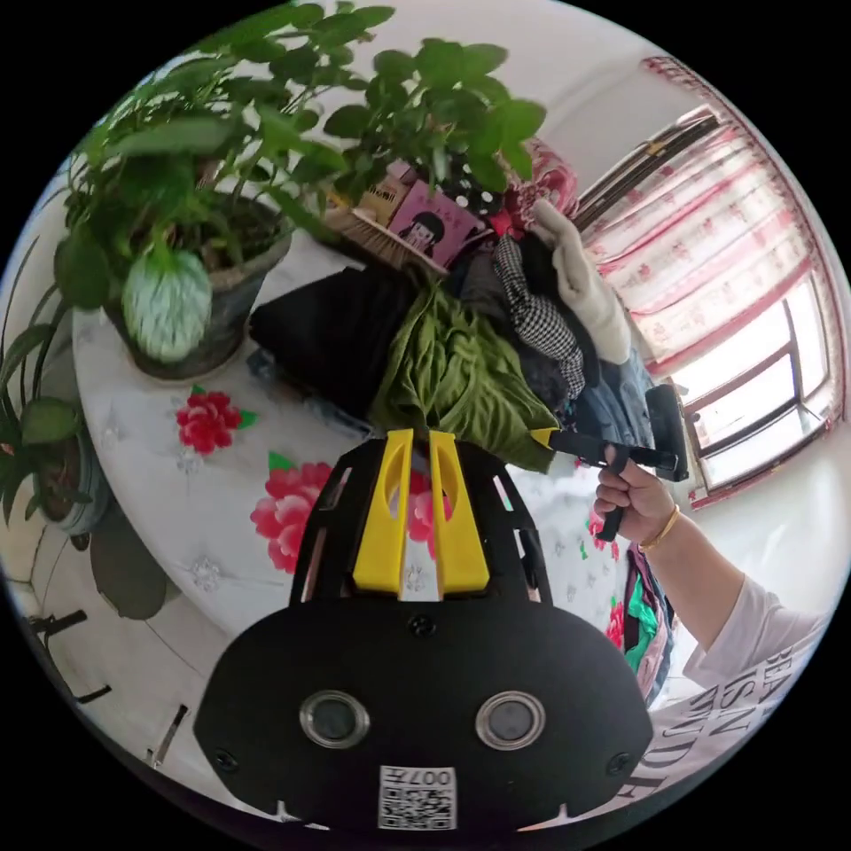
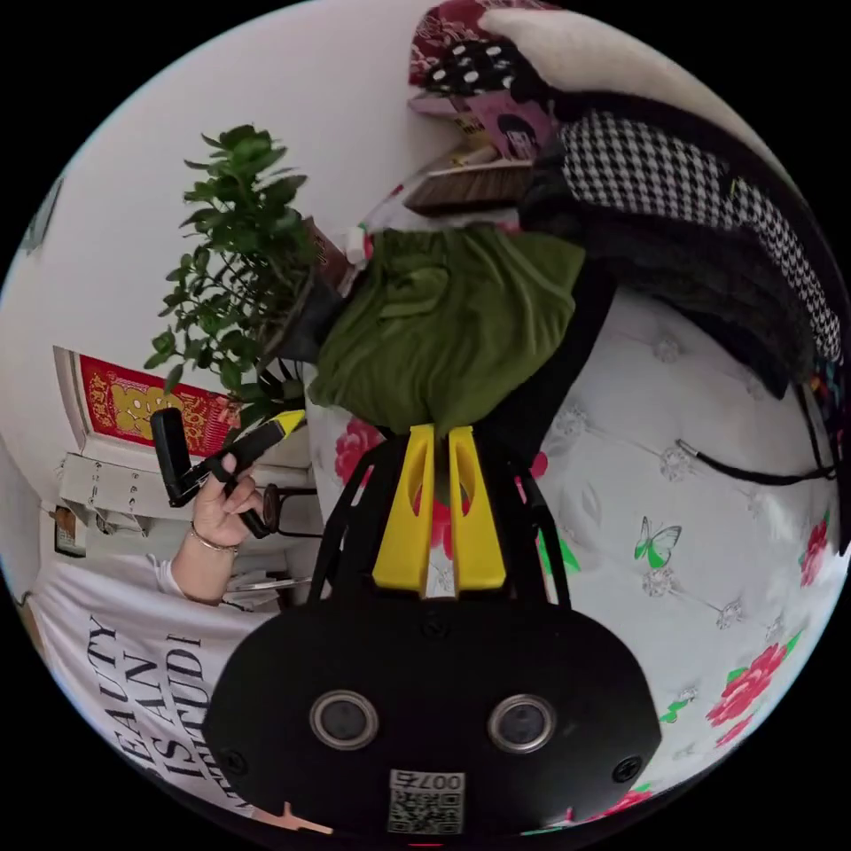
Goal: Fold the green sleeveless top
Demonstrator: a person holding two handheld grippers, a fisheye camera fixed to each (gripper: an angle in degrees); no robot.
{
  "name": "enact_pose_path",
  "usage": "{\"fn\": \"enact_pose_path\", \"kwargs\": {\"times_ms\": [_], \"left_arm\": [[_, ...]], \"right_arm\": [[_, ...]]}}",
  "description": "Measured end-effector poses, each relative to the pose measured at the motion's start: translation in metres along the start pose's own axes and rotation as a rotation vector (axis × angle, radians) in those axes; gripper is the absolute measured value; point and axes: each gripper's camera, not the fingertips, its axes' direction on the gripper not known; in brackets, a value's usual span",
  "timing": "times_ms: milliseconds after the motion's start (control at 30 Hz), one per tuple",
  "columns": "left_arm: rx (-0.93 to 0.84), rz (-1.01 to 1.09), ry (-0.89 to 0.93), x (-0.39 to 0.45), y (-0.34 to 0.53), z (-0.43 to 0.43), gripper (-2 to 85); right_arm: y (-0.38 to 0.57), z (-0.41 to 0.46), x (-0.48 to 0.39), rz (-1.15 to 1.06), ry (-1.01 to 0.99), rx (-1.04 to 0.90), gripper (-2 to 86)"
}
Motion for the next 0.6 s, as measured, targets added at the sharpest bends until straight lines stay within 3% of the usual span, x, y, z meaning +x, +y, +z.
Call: {"fn": "enact_pose_path", "kwargs": {"times_ms": [233,400,600], "left_arm": [[0.031,0.347,-0.114,0.066,0.036,0.037,4.1],[-0.087,0.154,-0.001,0.041,0.024,0.122,9.4],[0.008,0.066,-0.157,0.037,-0.014,0.191,8.4]], "right_arm": [[0.026,-0.014,0.015,-0.025,-0.034,0.134,5.5],[0.021,-0.010,0.012,-0.052,0.059,0.131,8.8],[-0.029,0.035,0.003,-0.104,0.157,0.018,10.7]]}}
